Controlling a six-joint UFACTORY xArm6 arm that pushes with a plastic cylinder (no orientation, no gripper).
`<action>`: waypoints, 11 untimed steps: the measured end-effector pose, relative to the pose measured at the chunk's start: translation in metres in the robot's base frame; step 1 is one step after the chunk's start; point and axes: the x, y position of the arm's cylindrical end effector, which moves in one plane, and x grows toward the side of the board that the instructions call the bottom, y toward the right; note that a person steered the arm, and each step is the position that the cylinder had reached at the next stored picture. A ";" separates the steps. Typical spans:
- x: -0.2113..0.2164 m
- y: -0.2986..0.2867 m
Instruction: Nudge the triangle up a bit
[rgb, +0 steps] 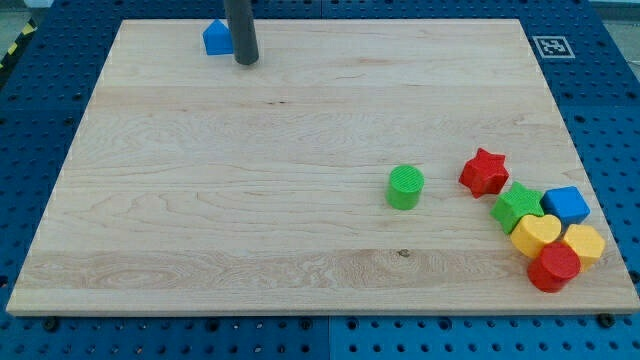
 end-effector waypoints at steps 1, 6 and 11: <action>0.000 0.000; -0.026 -0.040; -0.071 -0.018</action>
